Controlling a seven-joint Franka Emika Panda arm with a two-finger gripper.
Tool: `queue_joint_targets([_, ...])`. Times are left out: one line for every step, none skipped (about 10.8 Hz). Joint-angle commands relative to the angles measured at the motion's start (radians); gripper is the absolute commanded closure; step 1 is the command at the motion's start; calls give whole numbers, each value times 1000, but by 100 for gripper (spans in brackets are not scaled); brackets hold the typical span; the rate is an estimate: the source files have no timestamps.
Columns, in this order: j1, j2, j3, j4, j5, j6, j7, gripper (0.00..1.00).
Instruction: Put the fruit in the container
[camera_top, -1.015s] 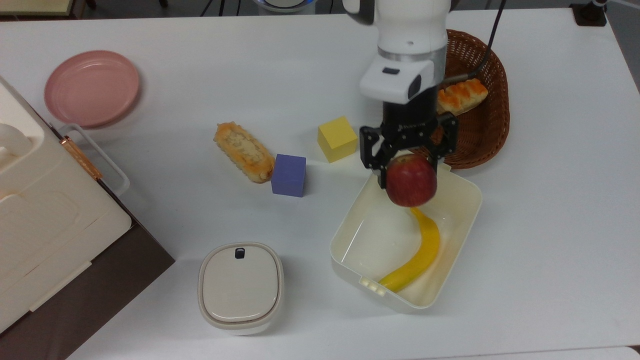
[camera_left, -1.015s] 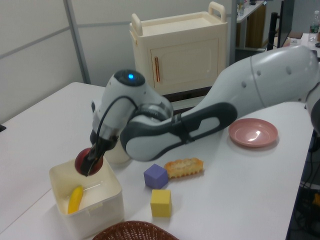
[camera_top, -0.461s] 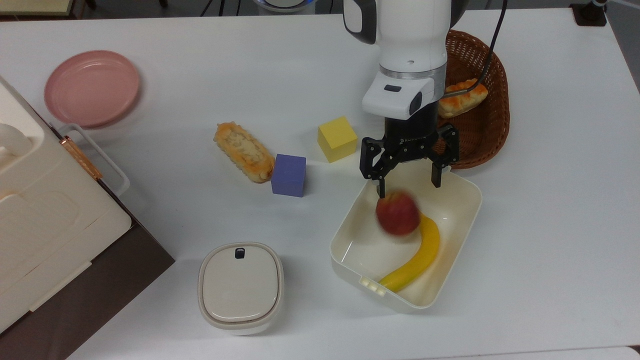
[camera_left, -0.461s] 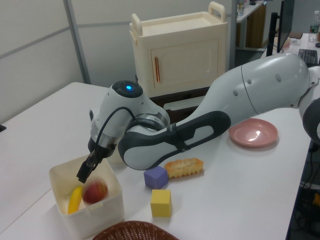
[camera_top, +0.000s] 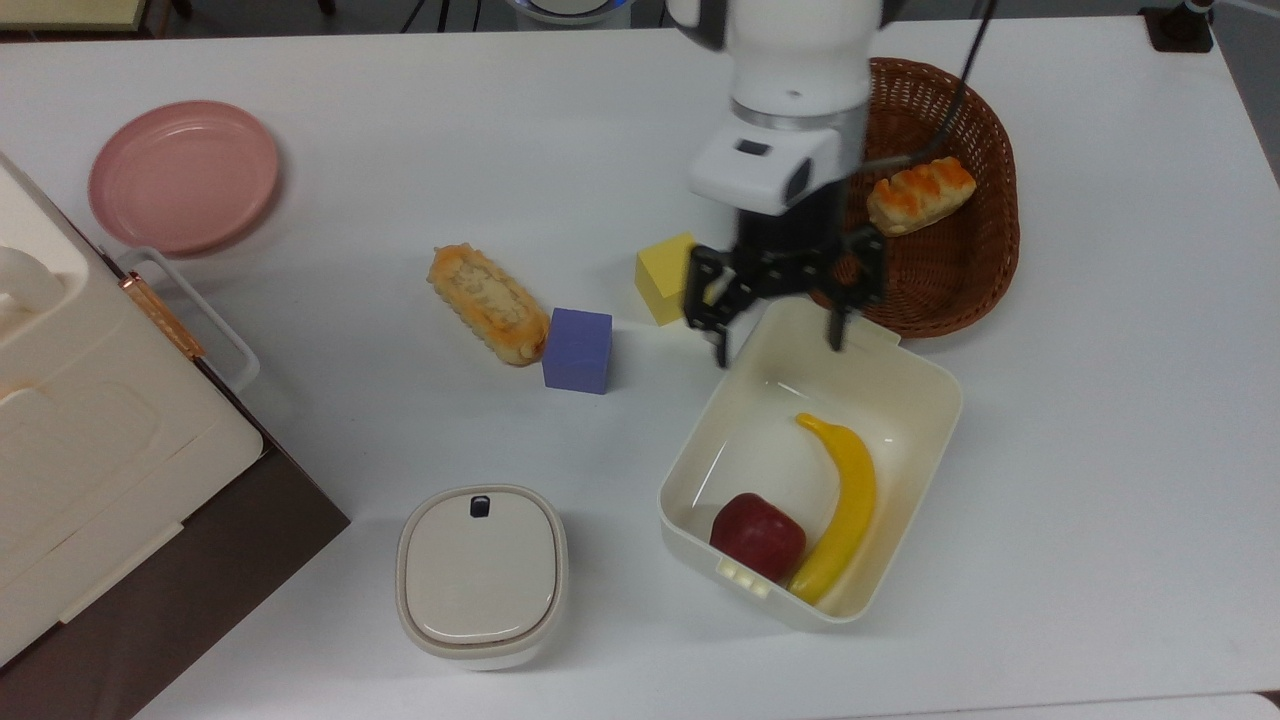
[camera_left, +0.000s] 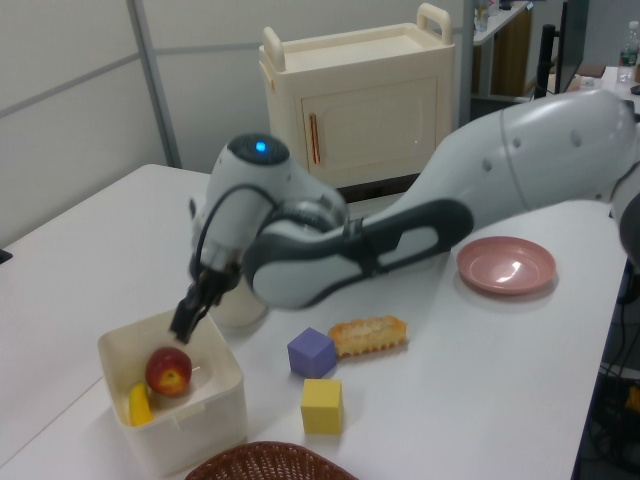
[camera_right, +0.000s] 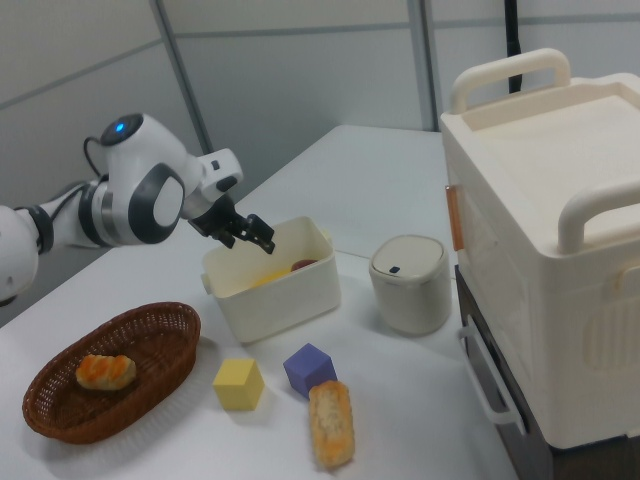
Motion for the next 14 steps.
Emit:
queue_joint_targets([-87,-140,-5,-41,-17,-318,-35,0])
queue_joint_targets([-116,-172,-5,-44,-17,-412,-33,0])
queue_joint_targets([-151,-215,-5,-61,-17,-498,-40,0])
queue_joint_targets([-188,-252,-4,-65,-16,-578,-64,0])
queue_joint_targets([-228,-284,-4,-65,-13,-662,-117,0])
queue_joint_targets([-275,-309,4,-64,1,-718,-182,0])
queue_joint_targets([-303,-321,8,-64,7,-750,-200,0])
queue_joint_targets([-314,-329,8,-64,22,-759,-201,0])
queue_joint_targets([-355,-333,10,-65,62,-760,-207,0])
queue_joint_targets([-366,-333,18,-61,84,-755,-210,0])
queue_joint_targets([-365,-333,18,-61,84,-749,-210,0])
queue_joint_targets([-363,-332,15,-61,84,-740,-208,0])
queue_joint_targets([-362,-329,15,-61,79,-729,-208,0])
queue_joint_targets([-362,-321,15,-58,72,-727,-208,0])
